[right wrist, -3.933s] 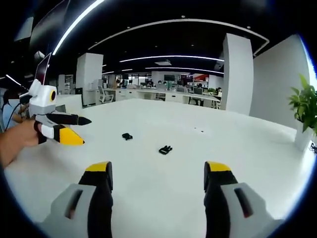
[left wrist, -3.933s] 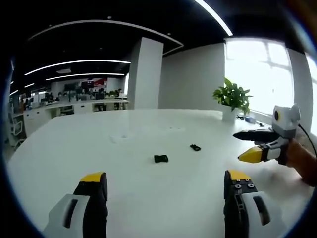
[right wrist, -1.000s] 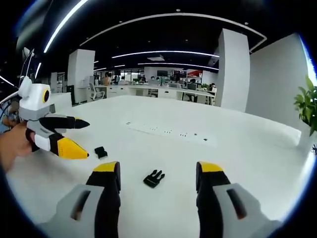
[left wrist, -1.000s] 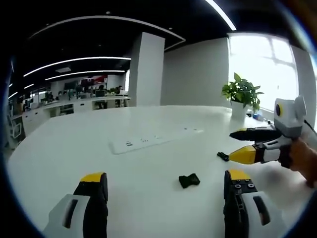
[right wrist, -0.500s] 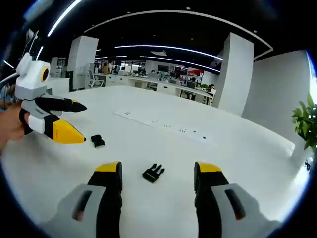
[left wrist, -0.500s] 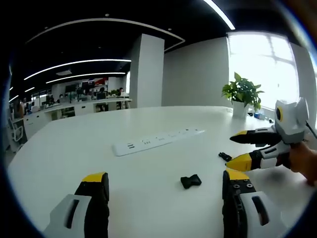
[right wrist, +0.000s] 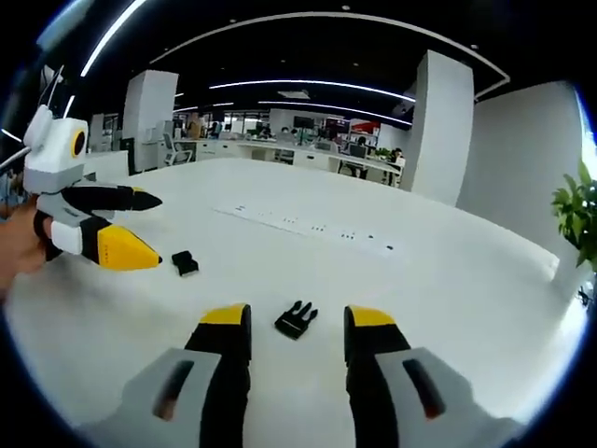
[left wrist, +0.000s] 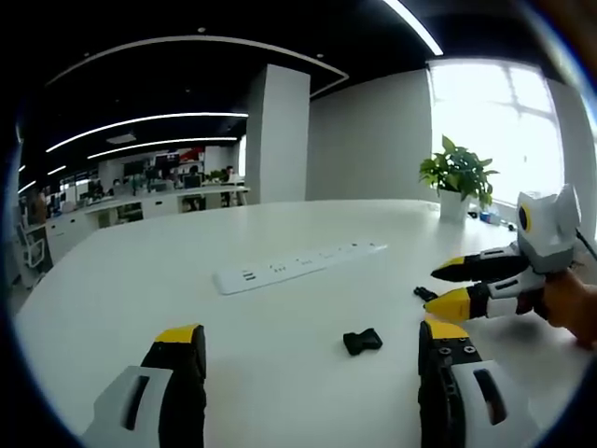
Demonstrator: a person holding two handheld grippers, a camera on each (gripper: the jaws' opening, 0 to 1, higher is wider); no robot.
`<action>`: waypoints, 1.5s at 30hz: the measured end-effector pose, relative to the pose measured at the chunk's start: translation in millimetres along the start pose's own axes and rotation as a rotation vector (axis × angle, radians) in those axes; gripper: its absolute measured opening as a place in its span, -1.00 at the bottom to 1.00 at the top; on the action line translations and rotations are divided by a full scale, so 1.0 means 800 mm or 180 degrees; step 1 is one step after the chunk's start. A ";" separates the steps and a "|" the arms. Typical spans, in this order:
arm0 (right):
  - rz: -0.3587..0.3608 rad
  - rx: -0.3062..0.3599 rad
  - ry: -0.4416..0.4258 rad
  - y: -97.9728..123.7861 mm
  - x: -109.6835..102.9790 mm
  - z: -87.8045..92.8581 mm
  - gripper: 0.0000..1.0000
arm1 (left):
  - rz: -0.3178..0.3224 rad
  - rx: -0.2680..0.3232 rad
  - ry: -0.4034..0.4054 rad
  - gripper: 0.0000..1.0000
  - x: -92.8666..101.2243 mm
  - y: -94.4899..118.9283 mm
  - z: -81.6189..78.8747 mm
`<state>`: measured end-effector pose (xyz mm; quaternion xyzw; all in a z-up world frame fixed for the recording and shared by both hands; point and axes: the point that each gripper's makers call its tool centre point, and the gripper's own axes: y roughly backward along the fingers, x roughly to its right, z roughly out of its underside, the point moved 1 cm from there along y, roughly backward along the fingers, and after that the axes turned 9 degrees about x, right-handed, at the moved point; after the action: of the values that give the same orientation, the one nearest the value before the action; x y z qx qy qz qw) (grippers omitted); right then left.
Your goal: Snap the two parts of the plastic buckle together until the buckle closes and remains connected.
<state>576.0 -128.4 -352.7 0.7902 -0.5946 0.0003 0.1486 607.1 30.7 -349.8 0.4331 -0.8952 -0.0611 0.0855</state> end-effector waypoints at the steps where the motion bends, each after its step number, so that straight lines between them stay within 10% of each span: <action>1: 0.0005 -0.0003 -0.0004 -0.002 0.001 0.000 -0.24 | 0.0000 0.0000 -0.0006 0.92 0.000 0.000 0.000; 45: -0.0032 -0.0049 -0.0247 -0.005 0.006 0.010 -0.55 | 0.0041 -0.0036 -0.0034 0.92 0.008 0.001 0.004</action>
<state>579.5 -133.9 -360.2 0.7914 -0.5959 -0.0357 0.1315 602.0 26.3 -352.4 0.4265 -0.8981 -0.0679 0.0835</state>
